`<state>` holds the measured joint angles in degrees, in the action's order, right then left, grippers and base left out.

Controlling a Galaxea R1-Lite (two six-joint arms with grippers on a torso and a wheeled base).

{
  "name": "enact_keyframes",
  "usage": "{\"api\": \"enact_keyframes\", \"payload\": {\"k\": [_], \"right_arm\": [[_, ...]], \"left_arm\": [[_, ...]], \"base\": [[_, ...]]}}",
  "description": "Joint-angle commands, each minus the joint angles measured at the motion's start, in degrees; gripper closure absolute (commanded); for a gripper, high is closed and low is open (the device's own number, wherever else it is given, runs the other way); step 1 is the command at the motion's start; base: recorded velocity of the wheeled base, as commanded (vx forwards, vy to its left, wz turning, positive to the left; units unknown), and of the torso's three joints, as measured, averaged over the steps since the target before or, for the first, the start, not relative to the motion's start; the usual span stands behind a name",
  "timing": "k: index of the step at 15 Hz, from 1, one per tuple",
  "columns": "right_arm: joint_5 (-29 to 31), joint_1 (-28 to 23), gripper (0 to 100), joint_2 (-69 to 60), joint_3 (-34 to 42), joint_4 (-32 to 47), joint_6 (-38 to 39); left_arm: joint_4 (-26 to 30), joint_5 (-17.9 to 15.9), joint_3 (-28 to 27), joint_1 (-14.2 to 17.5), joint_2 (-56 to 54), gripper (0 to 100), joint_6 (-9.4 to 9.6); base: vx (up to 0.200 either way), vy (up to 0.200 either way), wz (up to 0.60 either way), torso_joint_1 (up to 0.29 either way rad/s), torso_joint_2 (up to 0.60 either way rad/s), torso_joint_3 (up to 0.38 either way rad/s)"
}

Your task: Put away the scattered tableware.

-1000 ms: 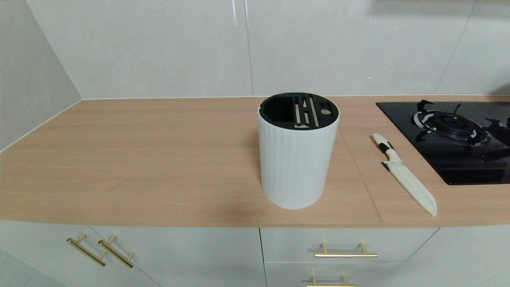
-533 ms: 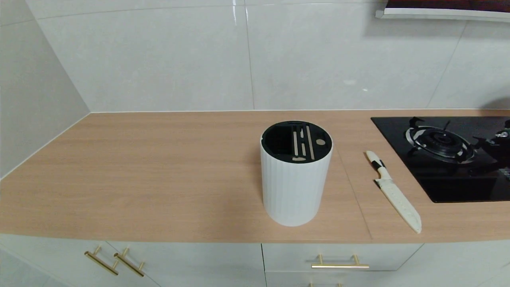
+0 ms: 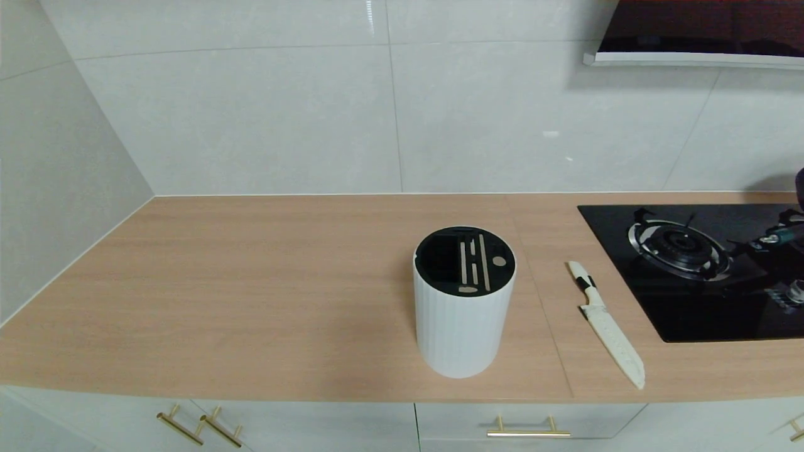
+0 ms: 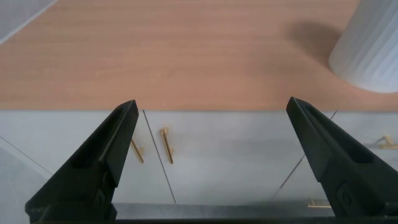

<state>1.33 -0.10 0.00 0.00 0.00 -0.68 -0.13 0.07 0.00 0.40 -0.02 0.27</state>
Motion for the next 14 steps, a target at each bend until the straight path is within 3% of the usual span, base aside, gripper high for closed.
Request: {"api": "enact_keyframes", "payload": {"k": [1,6,14], "right_arm": [[-0.01,0.01,0,0.09,0.0,0.0,-0.02],[-0.01,0.01,0,0.09,0.0,0.0,-0.02],[-0.19,0.01,0,0.09,0.0,0.0,-0.46]], "left_arm": [[-0.04,0.01,0.0,0.04,0.02,0,0.0],[-0.04,0.01,0.0,0.04,0.02,0,0.0],[-0.13,0.01,0.0,0.04,0.02,0,0.35]], "base": [[0.0,0.0,0.0,0.193,-0.39,-0.203],[0.0,0.0,0.0,0.181,-0.36,-0.186],[0.0,0.0,0.0,0.011,-0.02,-0.01]]}}
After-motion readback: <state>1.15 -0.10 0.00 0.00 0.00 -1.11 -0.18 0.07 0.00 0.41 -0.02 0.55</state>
